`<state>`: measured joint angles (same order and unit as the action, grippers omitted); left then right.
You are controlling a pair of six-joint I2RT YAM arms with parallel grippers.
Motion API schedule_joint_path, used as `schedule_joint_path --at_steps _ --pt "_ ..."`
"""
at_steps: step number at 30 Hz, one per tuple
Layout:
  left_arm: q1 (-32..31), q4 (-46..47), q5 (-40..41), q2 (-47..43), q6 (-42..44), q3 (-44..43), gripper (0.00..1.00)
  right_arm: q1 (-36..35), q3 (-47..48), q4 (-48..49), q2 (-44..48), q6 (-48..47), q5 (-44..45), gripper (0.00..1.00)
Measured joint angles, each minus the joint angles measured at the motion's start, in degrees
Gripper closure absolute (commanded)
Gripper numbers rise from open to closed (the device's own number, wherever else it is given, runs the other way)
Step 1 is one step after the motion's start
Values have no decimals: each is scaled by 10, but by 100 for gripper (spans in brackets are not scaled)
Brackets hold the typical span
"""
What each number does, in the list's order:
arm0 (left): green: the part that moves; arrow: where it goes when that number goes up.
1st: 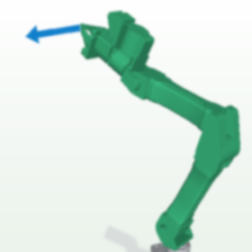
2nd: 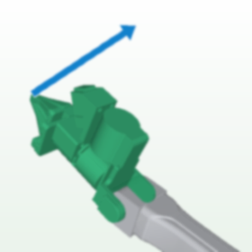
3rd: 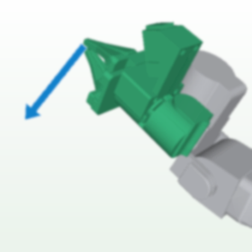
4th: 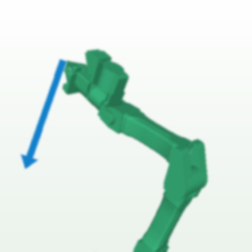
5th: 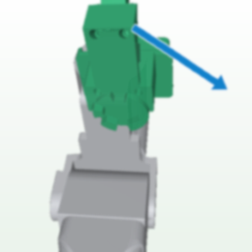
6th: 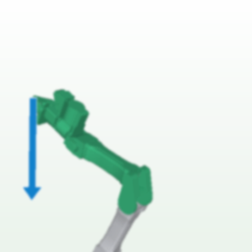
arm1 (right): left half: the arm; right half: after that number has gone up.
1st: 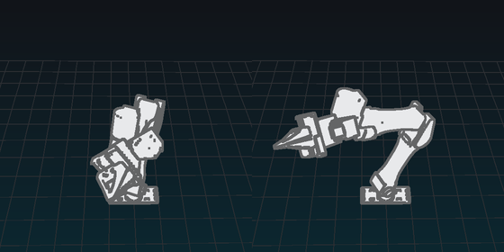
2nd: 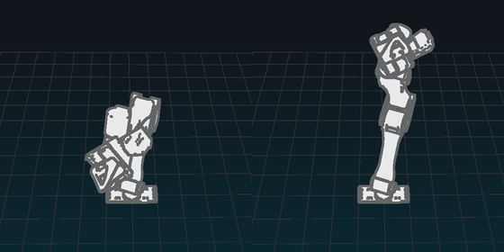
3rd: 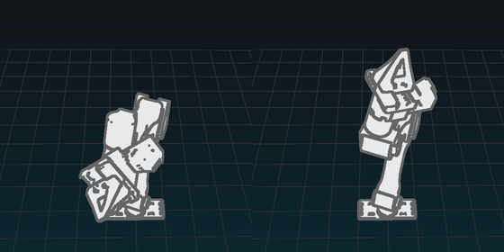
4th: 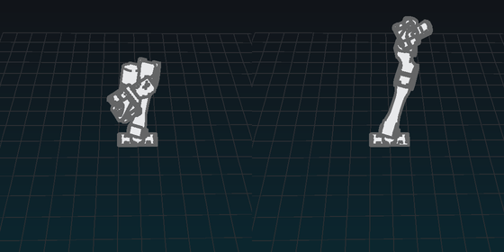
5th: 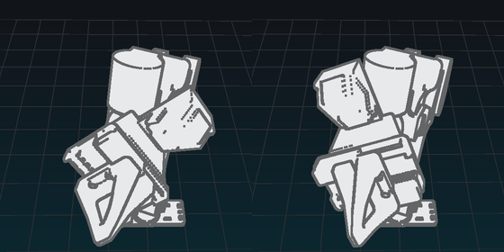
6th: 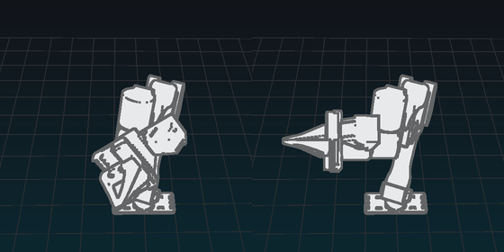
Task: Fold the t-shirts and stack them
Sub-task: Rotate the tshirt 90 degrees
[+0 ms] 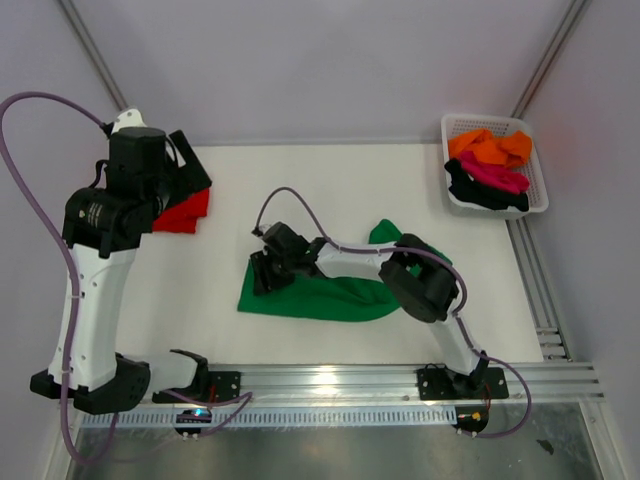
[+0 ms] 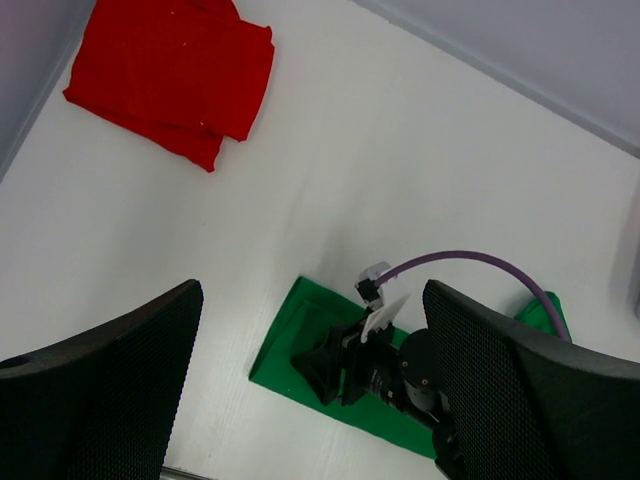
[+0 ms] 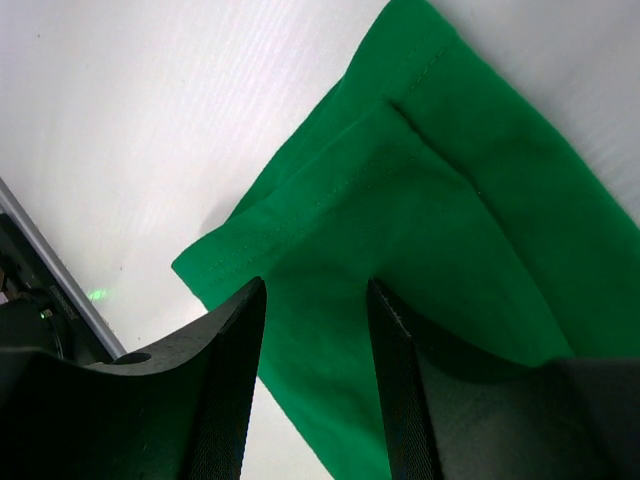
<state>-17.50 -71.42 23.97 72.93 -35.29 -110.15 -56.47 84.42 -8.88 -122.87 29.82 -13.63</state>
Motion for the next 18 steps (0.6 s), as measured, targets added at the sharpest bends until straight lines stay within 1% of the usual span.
schedule_joint_path --at_steps 4,11,18 --pt "0 0 0 2 0 -2 6 0 -34 -2 24 -17 -12 50" --pt "0 0 1 2 0 -3 5 -7 -66 -31 54 -69 -37 50" --pt "0 0 6 3 3 -6 5 -36 -140 -57 110 -103 -76 50"
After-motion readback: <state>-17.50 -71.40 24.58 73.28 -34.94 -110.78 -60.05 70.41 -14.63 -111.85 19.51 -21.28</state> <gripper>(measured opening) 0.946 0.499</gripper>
